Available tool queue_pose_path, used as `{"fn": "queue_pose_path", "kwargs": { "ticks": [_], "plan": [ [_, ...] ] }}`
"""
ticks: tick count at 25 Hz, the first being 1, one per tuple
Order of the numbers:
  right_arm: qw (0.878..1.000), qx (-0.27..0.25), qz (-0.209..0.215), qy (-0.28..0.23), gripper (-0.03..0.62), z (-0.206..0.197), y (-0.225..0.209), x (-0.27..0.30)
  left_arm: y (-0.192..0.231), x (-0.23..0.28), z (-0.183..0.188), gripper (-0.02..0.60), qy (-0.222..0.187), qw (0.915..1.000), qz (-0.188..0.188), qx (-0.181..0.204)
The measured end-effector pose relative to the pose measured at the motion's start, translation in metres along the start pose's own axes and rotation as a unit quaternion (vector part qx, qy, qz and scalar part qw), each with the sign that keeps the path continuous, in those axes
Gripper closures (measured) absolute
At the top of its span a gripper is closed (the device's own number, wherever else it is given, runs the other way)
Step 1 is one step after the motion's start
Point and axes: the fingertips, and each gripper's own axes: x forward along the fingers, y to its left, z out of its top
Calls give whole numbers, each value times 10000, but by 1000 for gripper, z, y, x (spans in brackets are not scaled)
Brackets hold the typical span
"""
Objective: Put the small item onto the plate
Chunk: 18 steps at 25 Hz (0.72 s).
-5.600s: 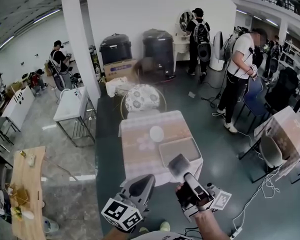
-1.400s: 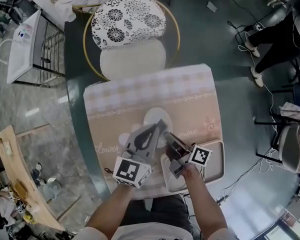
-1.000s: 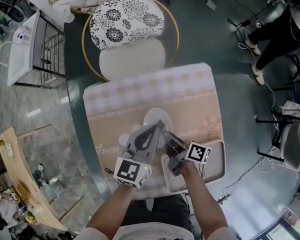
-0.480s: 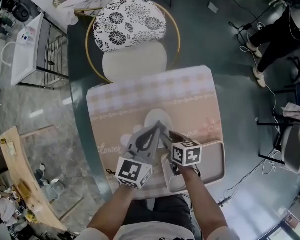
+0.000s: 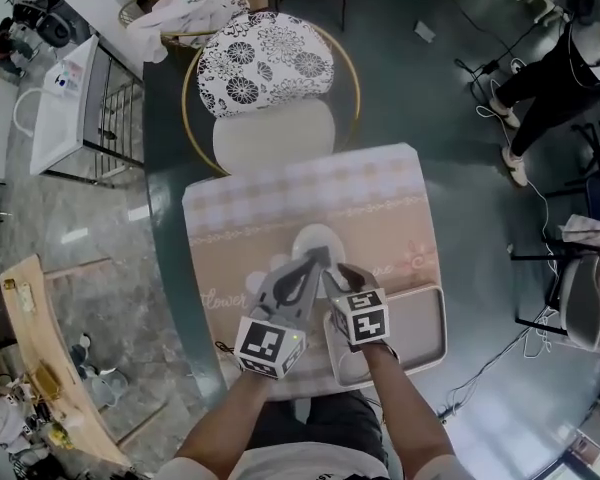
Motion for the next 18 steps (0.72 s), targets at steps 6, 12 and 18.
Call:
{"fn": "queue_pose_path", "kwargs": {
  "ticks": [6,12,18],
  "plan": [
    [9979,116,93,-625,497,35,18,-41,-10,-19,9,577,153,9999,33,4],
    [9906,-80,-54,-1366,532,79,40,-95,-27,-40,34,577,142,9999,0,34],
    [9759,-314,-271,-2143,560,108,67,-152,-47,-73,58,577,93,10000,-14,-9]
  ]
}}
